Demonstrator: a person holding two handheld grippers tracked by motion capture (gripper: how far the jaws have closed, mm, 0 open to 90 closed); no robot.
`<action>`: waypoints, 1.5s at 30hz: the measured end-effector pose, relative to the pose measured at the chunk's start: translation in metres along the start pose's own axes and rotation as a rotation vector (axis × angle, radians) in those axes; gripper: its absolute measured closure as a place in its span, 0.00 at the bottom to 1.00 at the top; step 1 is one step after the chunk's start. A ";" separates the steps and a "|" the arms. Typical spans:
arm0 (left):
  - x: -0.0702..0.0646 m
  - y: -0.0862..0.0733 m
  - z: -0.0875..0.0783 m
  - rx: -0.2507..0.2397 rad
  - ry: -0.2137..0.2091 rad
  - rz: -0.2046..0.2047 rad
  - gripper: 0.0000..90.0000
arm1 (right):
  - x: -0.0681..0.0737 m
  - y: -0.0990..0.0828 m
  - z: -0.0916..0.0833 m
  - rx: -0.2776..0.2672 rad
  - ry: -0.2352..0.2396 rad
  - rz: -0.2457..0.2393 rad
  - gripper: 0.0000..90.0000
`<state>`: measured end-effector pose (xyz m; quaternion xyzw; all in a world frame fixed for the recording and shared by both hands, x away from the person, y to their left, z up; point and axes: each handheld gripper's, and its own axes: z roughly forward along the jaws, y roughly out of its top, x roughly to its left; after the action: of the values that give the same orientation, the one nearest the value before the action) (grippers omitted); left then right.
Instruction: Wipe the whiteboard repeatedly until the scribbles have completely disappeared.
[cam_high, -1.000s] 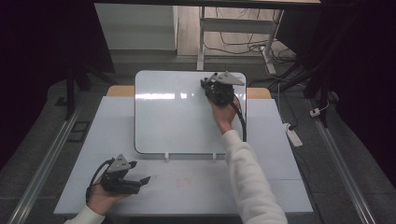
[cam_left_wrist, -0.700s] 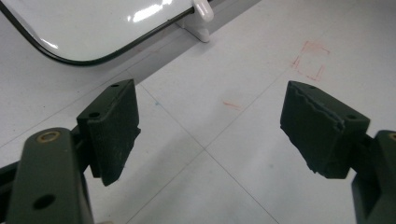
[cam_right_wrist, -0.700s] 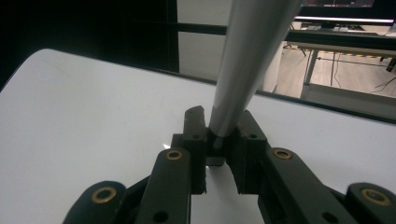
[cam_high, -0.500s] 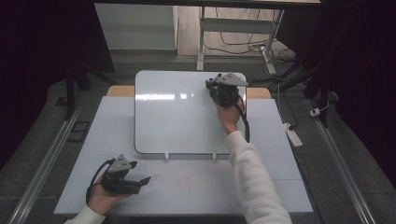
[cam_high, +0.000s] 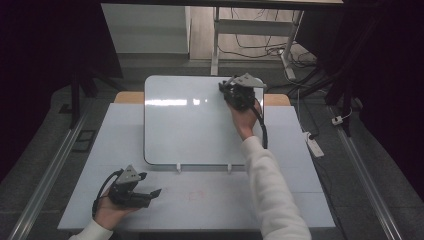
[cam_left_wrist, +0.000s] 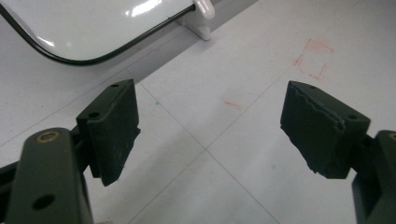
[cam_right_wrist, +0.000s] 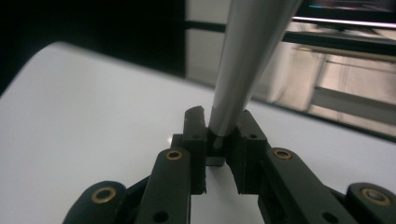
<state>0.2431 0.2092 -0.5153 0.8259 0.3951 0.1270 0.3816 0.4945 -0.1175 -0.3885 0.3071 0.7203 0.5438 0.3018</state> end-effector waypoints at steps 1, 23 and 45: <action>0.000 0.000 0.000 0.001 0.000 0.000 0.23 | 0.005 0.000 0.002 0.012 0.008 -0.037 0.86; -0.001 0.000 -0.001 -0.007 0.000 -0.001 0.23 | 0.002 -0.010 -0.018 0.100 0.064 -0.007 0.86; 0.004 0.000 -0.008 -0.075 0.051 -0.046 0.24 | 0.056 -0.081 -0.141 0.151 0.358 0.076 0.86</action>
<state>0.2417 0.2161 -0.5104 0.7982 0.4184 0.1540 0.4050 0.3418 -0.1762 -0.4404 0.2541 0.7893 0.5450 0.1244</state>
